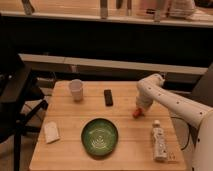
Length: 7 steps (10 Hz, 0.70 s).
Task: Drag the pepper across the table
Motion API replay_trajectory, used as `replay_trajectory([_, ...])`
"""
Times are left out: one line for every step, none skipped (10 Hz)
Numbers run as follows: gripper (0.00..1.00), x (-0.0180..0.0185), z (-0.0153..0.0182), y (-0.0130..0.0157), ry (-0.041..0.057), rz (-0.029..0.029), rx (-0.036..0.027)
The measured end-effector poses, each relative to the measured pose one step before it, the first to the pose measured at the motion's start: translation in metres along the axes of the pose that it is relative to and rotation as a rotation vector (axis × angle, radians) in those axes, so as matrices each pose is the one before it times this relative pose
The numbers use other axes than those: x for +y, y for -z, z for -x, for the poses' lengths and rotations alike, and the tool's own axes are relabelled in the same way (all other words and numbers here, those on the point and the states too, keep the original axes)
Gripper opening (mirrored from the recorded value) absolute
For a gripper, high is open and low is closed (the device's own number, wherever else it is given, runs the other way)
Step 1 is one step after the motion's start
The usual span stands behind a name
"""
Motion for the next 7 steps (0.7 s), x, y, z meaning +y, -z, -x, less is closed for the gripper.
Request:
replay_trajectory([0.06,0.00213,0.00528,0.00064,0.02672,0.00645,0.00357])
replay_trajectory([0.0,0.00202,0.01103,0.0013,0.03637,0.00822,0.00453])
replay_trajectory([0.0,-0.00166,0.00752,0.00068,0.01914,-0.00066,0.00155])
replay_trajectory([0.0,-0.00262,0.00198,-0.00005,0.00292,-0.00061,0.002])
replay_trajectory([0.0,-0.00275,-0.00163,-0.00037,0.00798,-0.00038,0.00465])
replay_trajectory([0.0,-0.00021,-0.00262,-0.0004,0.01091,0.00103,0.00485])
replay_trajectory([0.0,0.00038,-0.0018,-0.00057,0.00867,0.00161,0.00343])
